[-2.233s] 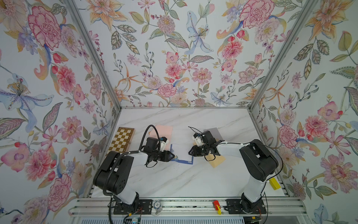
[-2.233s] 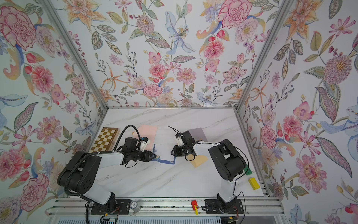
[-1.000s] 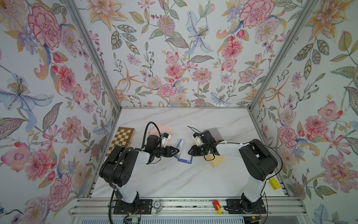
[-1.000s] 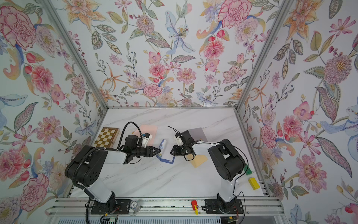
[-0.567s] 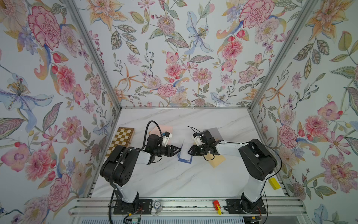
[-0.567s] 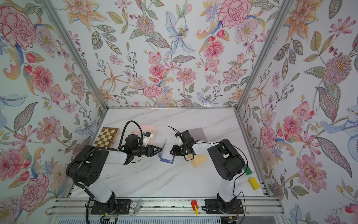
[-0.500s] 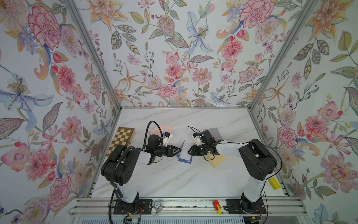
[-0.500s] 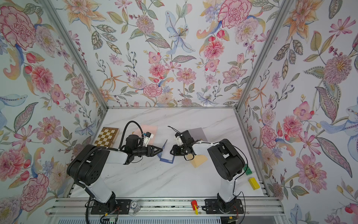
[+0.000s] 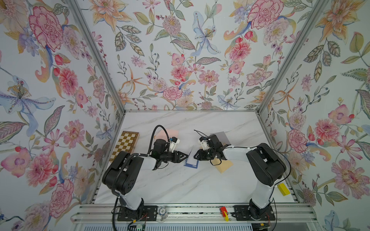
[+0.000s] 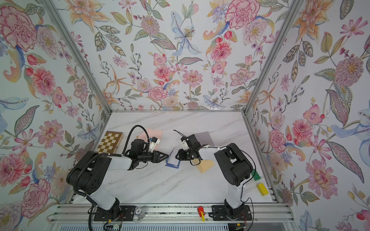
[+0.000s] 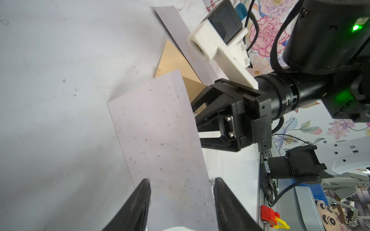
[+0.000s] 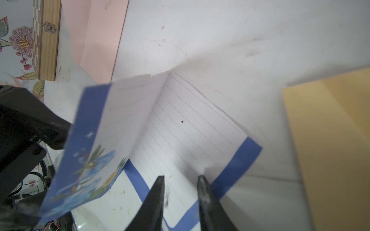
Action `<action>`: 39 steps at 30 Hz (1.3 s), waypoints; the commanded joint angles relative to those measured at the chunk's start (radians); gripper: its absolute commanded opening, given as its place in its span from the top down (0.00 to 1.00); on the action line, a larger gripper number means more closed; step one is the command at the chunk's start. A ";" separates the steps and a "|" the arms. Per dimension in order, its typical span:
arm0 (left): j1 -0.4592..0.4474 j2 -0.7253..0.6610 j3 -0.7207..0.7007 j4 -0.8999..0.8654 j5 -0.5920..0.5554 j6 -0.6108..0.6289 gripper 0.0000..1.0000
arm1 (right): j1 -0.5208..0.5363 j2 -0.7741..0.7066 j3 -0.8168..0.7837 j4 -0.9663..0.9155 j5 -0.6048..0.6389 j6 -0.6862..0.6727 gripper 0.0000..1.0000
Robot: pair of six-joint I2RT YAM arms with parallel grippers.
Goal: Fold the letter paper in half and place it into the envelope
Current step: Fold the letter paper at the center of the board.
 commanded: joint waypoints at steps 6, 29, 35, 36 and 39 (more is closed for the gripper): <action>-0.089 -0.031 0.080 -0.175 -0.078 0.107 0.45 | -0.002 0.072 -0.043 -0.110 0.046 0.025 0.68; -0.235 -0.092 0.176 -0.437 -0.414 0.259 0.62 | -0.005 0.086 -0.048 -0.088 0.014 0.050 0.69; -0.243 -0.086 0.174 -0.409 -0.396 0.262 0.65 | -0.007 0.086 -0.050 -0.089 0.015 0.052 0.69; -0.244 -0.082 0.174 -0.404 -0.389 0.261 0.66 | -0.007 0.086 -0.050 -0.088 0.015 0.053 0.69; -0.249 -0.078 0.172 -0.391 -0.388 0.256 0.72 | -0.007 0.086 -0.050 -0.088 0.015 0.053 0.69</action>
